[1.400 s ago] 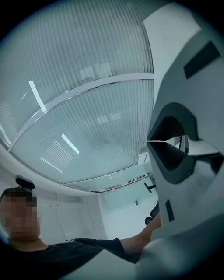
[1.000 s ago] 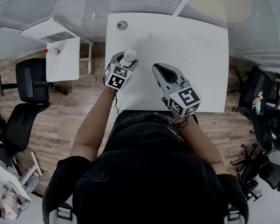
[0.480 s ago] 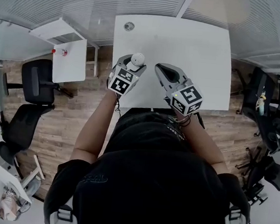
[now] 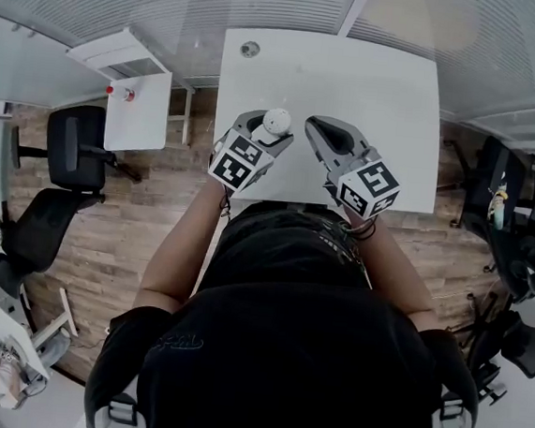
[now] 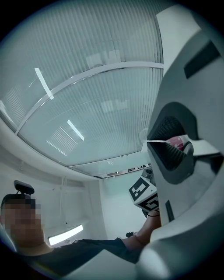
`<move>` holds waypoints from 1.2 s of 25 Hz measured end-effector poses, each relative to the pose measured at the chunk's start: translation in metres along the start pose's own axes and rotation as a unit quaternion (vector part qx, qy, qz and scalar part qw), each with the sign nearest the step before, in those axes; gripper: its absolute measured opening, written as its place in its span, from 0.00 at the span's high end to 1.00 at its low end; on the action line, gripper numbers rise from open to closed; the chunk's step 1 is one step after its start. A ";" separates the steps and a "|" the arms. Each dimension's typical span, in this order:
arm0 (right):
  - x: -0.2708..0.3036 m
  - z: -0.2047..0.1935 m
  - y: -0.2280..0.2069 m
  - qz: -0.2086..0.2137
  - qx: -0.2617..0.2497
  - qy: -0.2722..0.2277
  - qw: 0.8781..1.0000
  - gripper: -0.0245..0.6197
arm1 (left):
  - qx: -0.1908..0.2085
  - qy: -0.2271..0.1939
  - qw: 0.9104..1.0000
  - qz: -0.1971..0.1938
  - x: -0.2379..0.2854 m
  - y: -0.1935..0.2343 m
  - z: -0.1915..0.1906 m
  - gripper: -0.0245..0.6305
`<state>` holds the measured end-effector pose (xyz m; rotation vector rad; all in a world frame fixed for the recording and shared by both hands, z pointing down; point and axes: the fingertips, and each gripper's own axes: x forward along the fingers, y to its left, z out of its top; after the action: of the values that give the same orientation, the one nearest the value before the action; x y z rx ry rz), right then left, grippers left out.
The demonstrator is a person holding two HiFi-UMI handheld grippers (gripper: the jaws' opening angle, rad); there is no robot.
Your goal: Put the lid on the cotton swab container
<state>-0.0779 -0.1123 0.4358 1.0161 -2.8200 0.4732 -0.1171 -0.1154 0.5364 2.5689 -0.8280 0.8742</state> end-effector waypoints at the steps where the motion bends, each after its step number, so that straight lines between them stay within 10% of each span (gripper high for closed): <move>1: -0.005 0.001 -0.001 0.003 0.000 0.000 1.000 0.92 | 0.005 0.002 1.000 0.002 -0.001 -0.006 0.003 0.55; 17: -0.094 0.007 -0.017 0.084 0.044 0.009 0.995 0.91 | 0.040 0.013 0.999 -0.013 0.020 -0.120 0.031 0.55; 30: -0.151 0.012 -0.038 0.112 0.045 0.027 0.992 0.69 | 0.074 0.018 0.997 -0.031 0.043 -0.198 0.056 0.55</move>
<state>0.0627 -0.0526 0.4031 0.6888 -2.9003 0.6461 0.0567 -0.0028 0.5015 2.6805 -0.6925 0.9936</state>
